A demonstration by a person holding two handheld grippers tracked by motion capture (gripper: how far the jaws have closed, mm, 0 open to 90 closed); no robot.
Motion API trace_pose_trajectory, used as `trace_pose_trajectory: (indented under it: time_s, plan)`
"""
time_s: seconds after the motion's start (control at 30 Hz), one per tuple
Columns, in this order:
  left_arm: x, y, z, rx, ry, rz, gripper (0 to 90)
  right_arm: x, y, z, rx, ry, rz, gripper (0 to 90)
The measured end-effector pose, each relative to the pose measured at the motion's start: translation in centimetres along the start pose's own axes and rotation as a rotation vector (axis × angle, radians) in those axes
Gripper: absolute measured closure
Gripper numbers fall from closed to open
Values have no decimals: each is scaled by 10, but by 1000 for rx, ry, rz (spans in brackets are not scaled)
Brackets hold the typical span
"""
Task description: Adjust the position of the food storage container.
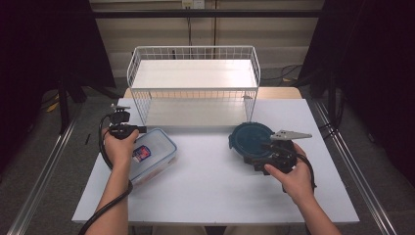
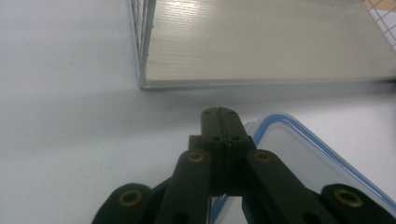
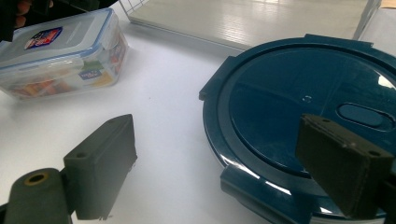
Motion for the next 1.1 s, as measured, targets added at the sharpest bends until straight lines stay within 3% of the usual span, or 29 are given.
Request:
trace_pose_trajectory:
  time_s: [0.1, 0.17, 0.27, 0.47, 0.87, 1.1]
  plan:
    - [0, -1, 1, 18, -10, 0, 900, -2, 1, 0, -5, -3, -1, 121]
    - [-2, -2, 1, 22, 15, -24, 900, -2, 1, -1, -5, -5, -3, 121]
    - [-9, -5, 1, 35, 19, -49, 900, -2, 1, 0, -4, -6, -2, 121]
    - [-26, -9, -2, 68, -32, -93, 900, 0, 2, 2, -9, -3, 5, 120]
    - [-44, -4, -3, 48, -64, -132, 900, 3, 0, 2, -5, 3, 12, 120]
    - [-39, -14, -4, 51, -53, -91, 900, 7, -4, 6, -7, 14, 30, 120]
Point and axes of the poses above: each handheld gripper's, and its own axes: y roughly backward along the jaws, z roughly out of its top, x roughly to its left, the point moved 2 cm from there along -y, roughly forward along the jaws, and after that the axes turned 3 degrees about -x, right-handed, at the moved point
